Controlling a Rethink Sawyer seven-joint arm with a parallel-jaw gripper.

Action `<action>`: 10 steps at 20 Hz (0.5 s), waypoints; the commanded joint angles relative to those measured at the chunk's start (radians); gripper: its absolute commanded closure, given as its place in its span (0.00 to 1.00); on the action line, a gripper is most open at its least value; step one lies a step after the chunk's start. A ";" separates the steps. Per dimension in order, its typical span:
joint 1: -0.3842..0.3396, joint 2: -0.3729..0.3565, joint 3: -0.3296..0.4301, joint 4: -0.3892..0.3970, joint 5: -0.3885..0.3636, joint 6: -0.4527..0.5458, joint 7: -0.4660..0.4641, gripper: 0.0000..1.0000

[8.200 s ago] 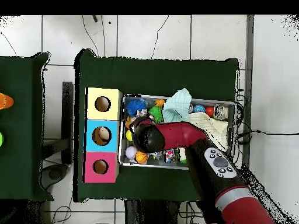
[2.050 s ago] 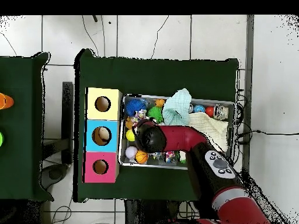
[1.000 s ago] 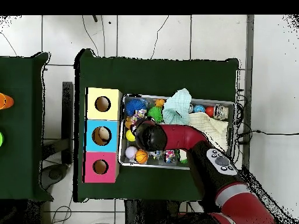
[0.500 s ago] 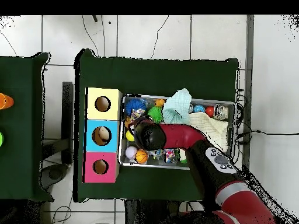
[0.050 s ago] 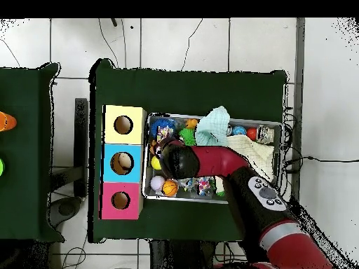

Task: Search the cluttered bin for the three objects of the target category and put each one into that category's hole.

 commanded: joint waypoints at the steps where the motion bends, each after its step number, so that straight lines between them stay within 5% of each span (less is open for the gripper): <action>1: 0.008 -0.160 0.042 -0.013 0.066 0.172 0.097 1.00; 10: -0.004 -0.201 0.041 0.013 0.093 0.181 0.092 1.00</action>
